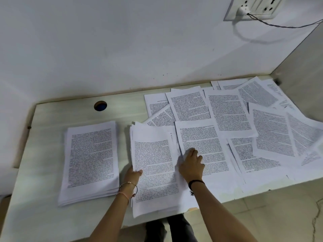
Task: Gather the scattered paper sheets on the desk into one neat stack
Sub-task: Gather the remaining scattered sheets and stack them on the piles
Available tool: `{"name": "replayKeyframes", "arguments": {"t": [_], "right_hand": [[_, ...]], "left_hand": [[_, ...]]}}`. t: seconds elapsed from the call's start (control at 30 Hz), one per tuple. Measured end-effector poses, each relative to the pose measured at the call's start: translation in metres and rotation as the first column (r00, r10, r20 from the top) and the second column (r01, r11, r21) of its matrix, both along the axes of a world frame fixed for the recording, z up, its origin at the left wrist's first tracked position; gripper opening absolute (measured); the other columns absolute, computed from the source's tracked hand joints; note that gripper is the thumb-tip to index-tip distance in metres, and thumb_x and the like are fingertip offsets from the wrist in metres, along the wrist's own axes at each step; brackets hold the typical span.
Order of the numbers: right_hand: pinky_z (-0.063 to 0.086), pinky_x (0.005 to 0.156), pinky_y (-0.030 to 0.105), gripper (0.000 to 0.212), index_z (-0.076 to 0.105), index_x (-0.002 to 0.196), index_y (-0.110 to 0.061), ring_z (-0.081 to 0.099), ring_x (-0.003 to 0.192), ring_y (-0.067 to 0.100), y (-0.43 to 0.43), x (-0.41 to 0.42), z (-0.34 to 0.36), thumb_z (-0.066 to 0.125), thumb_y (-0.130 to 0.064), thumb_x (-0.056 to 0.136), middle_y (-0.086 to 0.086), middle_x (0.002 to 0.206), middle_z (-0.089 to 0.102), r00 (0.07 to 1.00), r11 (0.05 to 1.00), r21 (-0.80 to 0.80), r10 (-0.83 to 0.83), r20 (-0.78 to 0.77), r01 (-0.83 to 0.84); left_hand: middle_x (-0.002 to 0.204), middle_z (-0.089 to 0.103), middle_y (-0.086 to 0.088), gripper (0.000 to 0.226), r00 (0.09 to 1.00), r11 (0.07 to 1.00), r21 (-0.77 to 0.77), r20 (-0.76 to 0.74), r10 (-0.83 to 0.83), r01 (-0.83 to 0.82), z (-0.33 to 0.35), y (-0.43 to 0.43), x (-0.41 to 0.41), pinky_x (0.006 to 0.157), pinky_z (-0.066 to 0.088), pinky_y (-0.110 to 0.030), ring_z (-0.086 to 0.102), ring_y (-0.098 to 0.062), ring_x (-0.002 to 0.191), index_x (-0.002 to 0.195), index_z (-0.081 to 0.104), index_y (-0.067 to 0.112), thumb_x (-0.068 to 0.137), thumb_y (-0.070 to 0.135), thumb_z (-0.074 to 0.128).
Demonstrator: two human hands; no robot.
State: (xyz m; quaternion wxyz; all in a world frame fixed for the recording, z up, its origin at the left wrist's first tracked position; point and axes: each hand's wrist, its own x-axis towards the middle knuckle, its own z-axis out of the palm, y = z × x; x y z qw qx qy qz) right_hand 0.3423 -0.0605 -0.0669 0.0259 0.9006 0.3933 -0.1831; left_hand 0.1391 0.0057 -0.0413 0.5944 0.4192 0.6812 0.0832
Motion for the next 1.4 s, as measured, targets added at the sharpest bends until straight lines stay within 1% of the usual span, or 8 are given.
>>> {"name": "replayKeyframes", "arguments": {"t": [0.3,0.57,0.73,0.87,1.0,1.23,1.3,1.4], "right_hand": [[0.048,0.064,0.037,0.027,0.049,0.119,-0.007,0.059,0.091,0.031,-0.018,0.043,0.005,0.048,-0.02,0.096,0.012,0.114,0.055,0.995,0.972,0.235,-0.01,-0.1,0.034],[0.04,0.052,0.03,0.024,0.052,0.107,-0.004,0.056,0.066,0.03,-0.028,0.045,0.007,0.053,-0.023,0.093,0.012,0.099,0.055,0.997,0.967,0.252,-0.02,-0.076,0.039],[0.027,0.047,0.027,0.019,0.043,0.074,-0.012,0.046,0.058,0.023,-0.024,0.047,0.012,0.047,-0.008,0.092,0.004,0.07,0.049,0.987,0.941,0.299,-0.145,-0.066,0.158],[0.043,0.058,0.031,0.02,0.063,0.104,-0.01,0.064,0.078,0.031,-0.006,0.018,0.03,0.046,-0.012,0.094,0.009,0.095,0.065,0.999,0.928,0.371,0.034,-0.036,-0.018],[0.048,0.084,0.034,0.046,0.045,0.14,-0.014,0.061,0.107,0.029,0.014,-0.037,0.033,0.04,-0.019,0.095,0.008,0.132,0.057,0.931,0.938,0.266,0.285,-0.23,-0.222],[0.045,0.093,0.036,0.063,0.063,0.113,-0.016,0.055,0.111,0.021,0.024,-0.073,0.035,0.021,-0.06,0.097,0.004,0.116,0.063,0.693,0.9,0.289,0.437,-0.574,-0.327],[0.044,0.096,0.037,0.074,0.063,0.114,-0.017,0.052,0.112,0.018,0.021,-0.057,0.029,0.018,-0.07,0.091,0.003,0.117,0.061,0.769,0.935,0.335,0.301,-0.564,-0.119],[0.041,0.095,0.035,0.063,0.048,0.131,-0.007,0.044,0.118,0.029,0.011,-0.022,0.008,0.042,-0.056,0.092,0.014,0.131,0.049,0.977,0.956,0.289,0.021,-0.212,0.043]], "left_hand": [[0.132,0.054,-0.02,0.041,0.999,0.997,0.077,-0.032,-0.005,0.007,-0.002,0.003,-0.007,0.102,0.039,-0.036,0.052,-0.036,0.121,0.128,0.049,-0.004,0.088,-0.006,0.051],[0.13,0.056,-0.018,0.038,0.998,0.997,0.055,-0.042,-0.047,0.049,-0.003,0.006,-0.002,0.1,0.04,-0.034,0.053,-0.034,0.12,0.128,0.051,-0.002,0.089,-0.001,0.052],[0.13,0.056,-0.017,0.039,0.999,0.998,0.046,-0.018,-0.049,0.05,-0.001,0.009,0.001,0.1,0.04,-0.034,0.054,-0.035,0.119,0.127,0.051,-0.002,0.089,-0.001,0.052],[0.137,0.051,-0.015,0.041,0.998,0.999,0.024,0.064,0.02,-0.022,0.0,0.007,0.004,0.106,0.035,-0.037,0.049,-0.032,0.125,0.133,0.045,0.001,0.093,0.009,0.05],[0.138,0.048,-0.005,0.045,0.989,0.992,0.094,0.131,0.073,-0.086,0.008,0.002,0.006,0.108,0.032,-0.036,0.045,-0.022,0.128,0.136,0.043,0.009,0.097,0.031,0.042],[0.123,0.056,-0.001,0.067,0.917,0.945,-0.035,0.232,0.325,-0.326,-0.002,0.006,0.0,0.106,0.038,-0.034,0.051,-0.022,0.12,0.132,0.05,0.013,0.086,0.061,0.045],[0.124,0.062,0.003,0.085,0.891,0.929,-0.035,0.271,0.363,-0.368,-0.037,0.008,-0.013,0.105,0.043,-0.042,0.057,-0.025,0.118,0.127,0.056,0.021,0.065,0.08,0.054],[0.123,0.061,0.003,0.054,0.926,0.956,0.035,0.262,0.271,-0.29,-0.033,0.01,-0.013,0.104,0.042,-0.036,0.055,-0.024,0.119,0.121,0.059,0.021,0.082,0.058,0.056]]}}
